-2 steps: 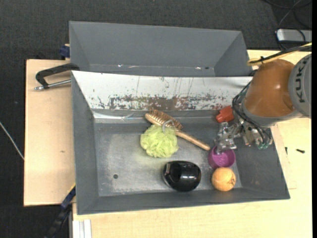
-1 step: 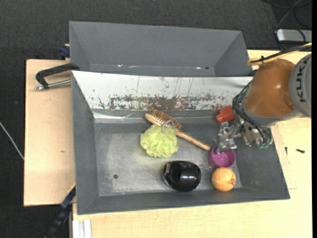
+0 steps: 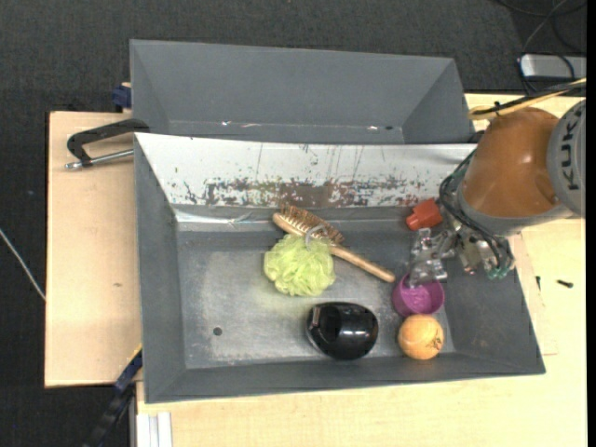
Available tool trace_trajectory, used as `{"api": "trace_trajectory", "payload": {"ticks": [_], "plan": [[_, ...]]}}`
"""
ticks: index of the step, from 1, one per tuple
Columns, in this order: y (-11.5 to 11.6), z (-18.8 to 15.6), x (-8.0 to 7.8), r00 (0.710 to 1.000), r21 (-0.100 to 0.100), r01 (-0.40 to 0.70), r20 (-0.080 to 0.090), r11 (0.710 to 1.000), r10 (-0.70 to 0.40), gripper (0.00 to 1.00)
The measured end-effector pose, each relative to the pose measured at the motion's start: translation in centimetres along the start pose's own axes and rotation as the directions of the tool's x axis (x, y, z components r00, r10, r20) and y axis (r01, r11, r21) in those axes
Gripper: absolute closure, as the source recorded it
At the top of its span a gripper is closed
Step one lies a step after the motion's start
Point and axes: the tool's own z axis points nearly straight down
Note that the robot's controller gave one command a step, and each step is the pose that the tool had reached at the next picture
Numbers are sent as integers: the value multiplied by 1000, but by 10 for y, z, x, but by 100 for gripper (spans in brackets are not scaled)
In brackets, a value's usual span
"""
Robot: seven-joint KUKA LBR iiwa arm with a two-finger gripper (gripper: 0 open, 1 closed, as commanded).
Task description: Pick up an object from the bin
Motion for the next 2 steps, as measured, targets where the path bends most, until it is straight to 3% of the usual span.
{"api": "trace_trajectory", "payload": {"ticks": [2], "plan": [[1, -45, 0, 1000, -1, 0, -3, 1000, 0, 100]]}}
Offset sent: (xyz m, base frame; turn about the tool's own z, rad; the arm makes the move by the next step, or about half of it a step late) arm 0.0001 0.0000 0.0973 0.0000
